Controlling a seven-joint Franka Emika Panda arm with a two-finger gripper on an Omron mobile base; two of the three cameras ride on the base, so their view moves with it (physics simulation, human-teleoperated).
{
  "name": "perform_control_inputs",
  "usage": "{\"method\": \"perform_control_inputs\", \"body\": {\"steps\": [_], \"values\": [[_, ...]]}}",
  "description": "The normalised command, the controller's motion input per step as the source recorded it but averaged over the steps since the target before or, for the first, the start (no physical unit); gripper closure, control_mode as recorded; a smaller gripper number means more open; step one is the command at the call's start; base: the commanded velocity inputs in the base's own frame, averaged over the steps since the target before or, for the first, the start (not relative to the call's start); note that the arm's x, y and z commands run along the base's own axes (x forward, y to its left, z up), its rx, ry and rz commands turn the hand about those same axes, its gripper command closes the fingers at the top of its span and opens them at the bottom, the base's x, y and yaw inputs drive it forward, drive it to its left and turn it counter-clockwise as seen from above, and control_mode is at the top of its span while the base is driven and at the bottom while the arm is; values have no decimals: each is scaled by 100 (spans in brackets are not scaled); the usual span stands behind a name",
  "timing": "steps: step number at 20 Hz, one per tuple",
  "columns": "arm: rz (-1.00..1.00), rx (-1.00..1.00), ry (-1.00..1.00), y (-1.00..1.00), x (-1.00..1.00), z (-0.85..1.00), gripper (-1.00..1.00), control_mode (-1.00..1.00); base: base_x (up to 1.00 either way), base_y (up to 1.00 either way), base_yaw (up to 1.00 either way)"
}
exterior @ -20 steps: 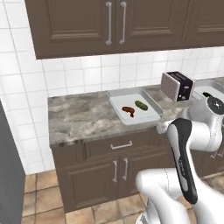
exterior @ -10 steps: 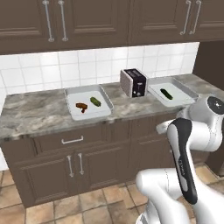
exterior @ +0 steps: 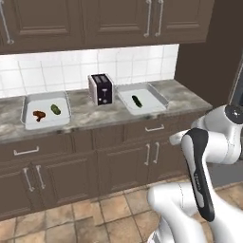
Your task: Place one cucumber and one chicken drumstick in each tupperware on the nearby counter, to pack two identical lunches.
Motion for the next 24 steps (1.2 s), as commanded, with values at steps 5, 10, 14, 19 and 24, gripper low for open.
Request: {"method": "perform_control_inputs", "body": {"steps": [5,10,14,19,24], "values": [[0,0,0,0,0,0,-100,100,-81,-96,0],[0,0,0,0,0,0,-100,100,-89,-83,0],[0,0,0,0,0,0,-100,100,-44,-93,-2],[0,0,0,0,0,0,-100,100,-2,-100,-4],[0,0,0,0,0,0,-100,100,31,-96,-2]]}}
